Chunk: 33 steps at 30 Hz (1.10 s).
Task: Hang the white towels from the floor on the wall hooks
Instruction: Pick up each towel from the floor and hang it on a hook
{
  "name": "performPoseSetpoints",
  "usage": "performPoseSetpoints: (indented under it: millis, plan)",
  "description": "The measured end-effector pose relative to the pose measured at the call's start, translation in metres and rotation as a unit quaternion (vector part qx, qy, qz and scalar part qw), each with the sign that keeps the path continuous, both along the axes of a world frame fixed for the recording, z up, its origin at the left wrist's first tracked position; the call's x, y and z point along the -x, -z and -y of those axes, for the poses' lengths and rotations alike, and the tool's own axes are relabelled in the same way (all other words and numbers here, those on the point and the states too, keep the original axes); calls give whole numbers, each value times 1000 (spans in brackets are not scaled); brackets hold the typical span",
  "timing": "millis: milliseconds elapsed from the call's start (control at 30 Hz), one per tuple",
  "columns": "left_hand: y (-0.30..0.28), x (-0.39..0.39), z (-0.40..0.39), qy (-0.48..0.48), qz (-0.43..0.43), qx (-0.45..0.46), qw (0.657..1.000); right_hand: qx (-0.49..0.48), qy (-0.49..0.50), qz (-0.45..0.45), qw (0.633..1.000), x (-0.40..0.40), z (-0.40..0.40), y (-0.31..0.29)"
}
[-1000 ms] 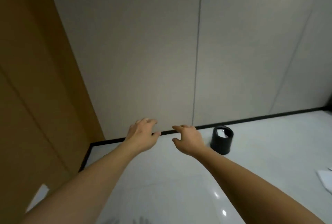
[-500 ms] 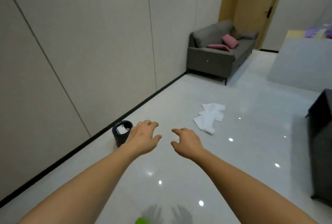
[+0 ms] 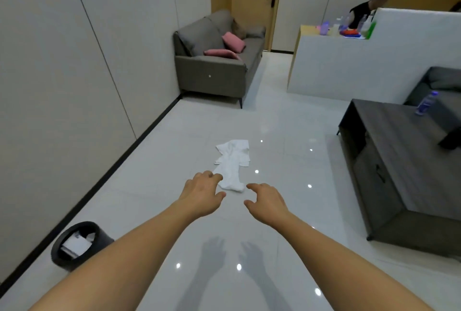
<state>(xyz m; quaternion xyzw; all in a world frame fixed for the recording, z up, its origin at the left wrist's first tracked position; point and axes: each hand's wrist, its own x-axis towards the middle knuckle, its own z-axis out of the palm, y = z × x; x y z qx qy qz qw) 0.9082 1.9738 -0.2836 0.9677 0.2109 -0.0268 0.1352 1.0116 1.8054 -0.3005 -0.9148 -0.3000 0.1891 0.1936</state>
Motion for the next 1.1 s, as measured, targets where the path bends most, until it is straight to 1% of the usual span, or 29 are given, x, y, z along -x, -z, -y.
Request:
performPoseSetpoints:
  millis: [233,333,500,600,733,833,967,1100]
  plan:
    - [34,-89,-70,25,-38,27,999,29,64,-72,995,-79,-42,43]
    - [55,-132,-96,27,-51,39,998,37,73,-88,993,-123,-65,64]
    - [99,-227,-151,21,-74,41,996,29,87,-112,989,-225,-119,111]
    - [127,-289,-186,2,-93,59,994,28,100,-151,983,-295,-154,149]
    - [165,-359,-223,-20,-153,88,984,41,125,-211,969,-373,-192,194]
    - [197,-405,-246,-43,-172,113,978,53,141,-252,956,-417,-213,231]
    - [246,-446,-268,-72,-188,154,967,80,164,-304,935,-452,-233,282]
    - [317,-481,-292,-86,-221,182,954,108,194,-346,912,-471,-248,352]
